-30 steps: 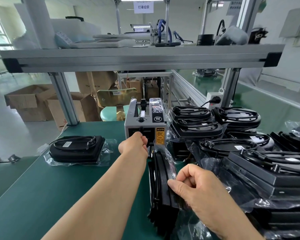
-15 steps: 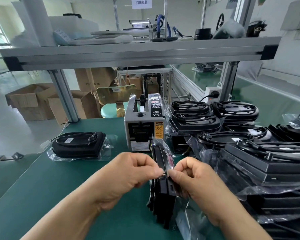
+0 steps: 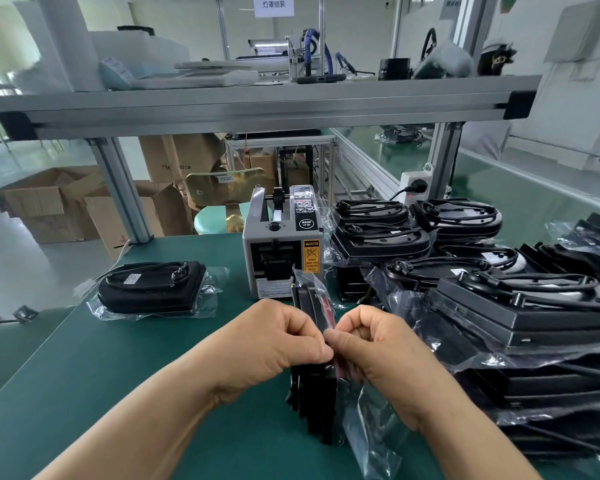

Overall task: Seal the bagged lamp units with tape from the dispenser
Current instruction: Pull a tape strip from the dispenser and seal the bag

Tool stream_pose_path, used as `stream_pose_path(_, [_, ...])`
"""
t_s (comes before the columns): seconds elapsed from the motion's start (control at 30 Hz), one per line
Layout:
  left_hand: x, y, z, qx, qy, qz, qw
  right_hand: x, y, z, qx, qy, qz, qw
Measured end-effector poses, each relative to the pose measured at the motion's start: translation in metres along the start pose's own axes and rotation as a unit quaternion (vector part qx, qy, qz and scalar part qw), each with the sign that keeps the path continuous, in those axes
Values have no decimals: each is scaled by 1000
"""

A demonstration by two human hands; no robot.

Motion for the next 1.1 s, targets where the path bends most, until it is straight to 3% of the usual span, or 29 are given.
stream_pose_path(0.4, [2,6,2,-38,-16,-11,999,1,-1,-3,-2,-9,8,1000])
stream_pose_path(0.77, [10,16,7,-124,-93,-18,988,3,-1,-8,10,-28,17,999])
stream_pose_path(1.1, [30,23,10,-245,34,-12,969,2,-2,-6,-13,18,16,1000])
Point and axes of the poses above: each hand's wrist, its own y-axis away from the middle knuckle, its own z-axis out of the back of the hand, x = y × z, the point moved 10 cm from there along -y, towards the middle knuckle, and after that the axes turned 5 degrees about x, right-handed, at the moved point
